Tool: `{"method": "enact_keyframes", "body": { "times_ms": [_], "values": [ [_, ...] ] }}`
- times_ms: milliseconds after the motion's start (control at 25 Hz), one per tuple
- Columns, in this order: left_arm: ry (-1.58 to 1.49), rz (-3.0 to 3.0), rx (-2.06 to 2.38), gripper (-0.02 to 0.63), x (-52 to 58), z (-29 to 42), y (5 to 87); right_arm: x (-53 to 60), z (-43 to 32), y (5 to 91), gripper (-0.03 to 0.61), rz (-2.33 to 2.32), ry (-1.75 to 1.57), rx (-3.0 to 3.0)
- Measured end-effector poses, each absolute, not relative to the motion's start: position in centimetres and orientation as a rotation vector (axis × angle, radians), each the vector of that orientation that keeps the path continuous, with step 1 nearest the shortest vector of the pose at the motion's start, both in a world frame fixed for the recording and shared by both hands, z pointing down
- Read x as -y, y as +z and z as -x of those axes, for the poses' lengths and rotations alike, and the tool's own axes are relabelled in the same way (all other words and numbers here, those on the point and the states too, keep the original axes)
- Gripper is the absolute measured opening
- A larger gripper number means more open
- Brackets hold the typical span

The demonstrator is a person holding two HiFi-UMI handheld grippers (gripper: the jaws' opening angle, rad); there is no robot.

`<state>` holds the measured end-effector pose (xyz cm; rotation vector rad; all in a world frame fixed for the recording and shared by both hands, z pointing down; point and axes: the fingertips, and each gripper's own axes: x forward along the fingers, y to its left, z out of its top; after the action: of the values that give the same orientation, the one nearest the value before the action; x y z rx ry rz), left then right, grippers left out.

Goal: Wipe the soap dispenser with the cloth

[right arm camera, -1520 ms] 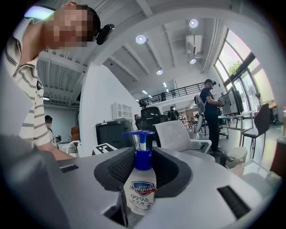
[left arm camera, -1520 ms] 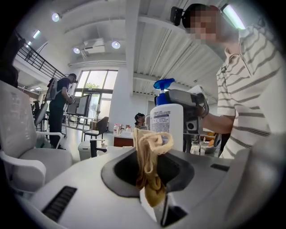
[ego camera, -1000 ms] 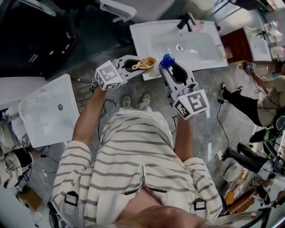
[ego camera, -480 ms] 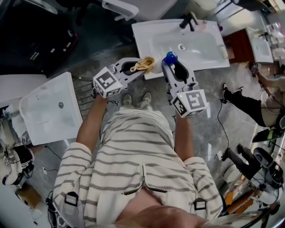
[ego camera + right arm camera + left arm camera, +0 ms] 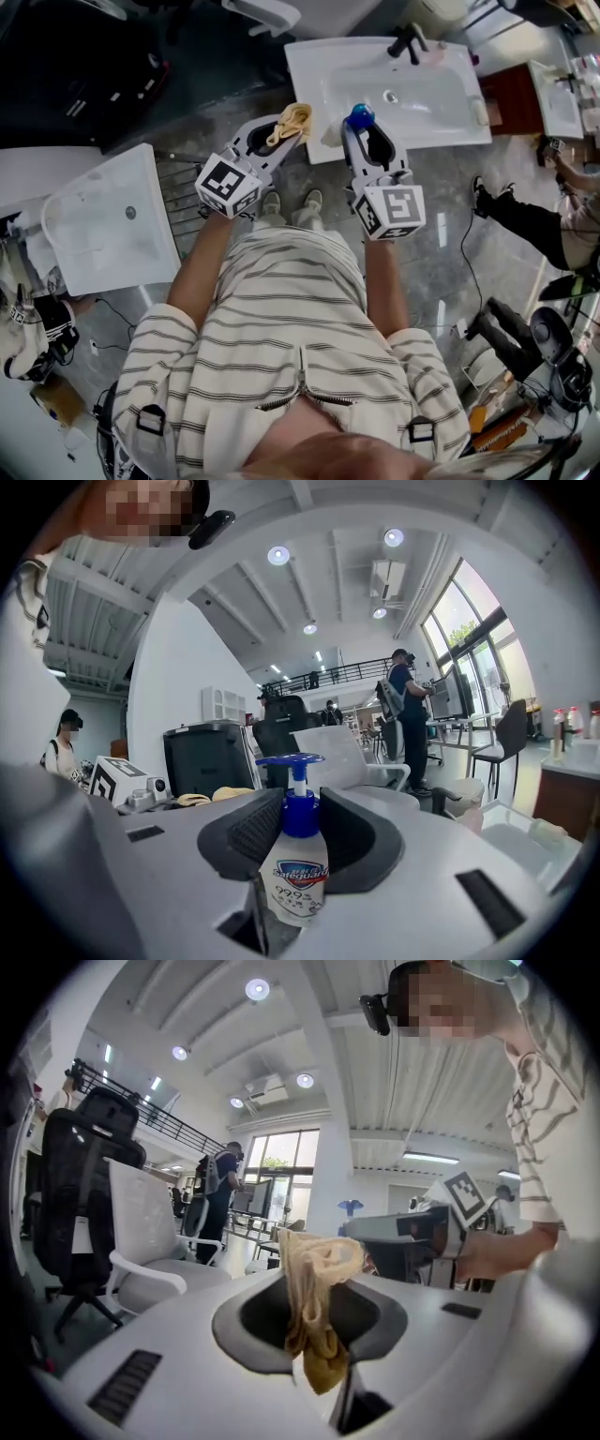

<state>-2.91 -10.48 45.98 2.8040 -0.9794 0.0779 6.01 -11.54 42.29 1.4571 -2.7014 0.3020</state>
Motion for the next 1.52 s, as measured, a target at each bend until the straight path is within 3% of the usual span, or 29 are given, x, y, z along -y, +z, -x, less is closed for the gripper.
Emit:
{"method": "enact_keyframes", "body": {
  "times_ms": [600, 1520],
  "values": [
    [0.147, -2.69, 1.334, 0.087, 11.6, 4.6, 47.1, 14.9, -5.5, 48.4, 0.124, -1.515, 0.315, 2.639],
    [0.217, -2.581, 1.375, 0.087, 13.7, 4.8, 52.4, 20.1, -4.3, 61.1, 0.126, -1.419, 0.356, 2.544]
  ]
}}
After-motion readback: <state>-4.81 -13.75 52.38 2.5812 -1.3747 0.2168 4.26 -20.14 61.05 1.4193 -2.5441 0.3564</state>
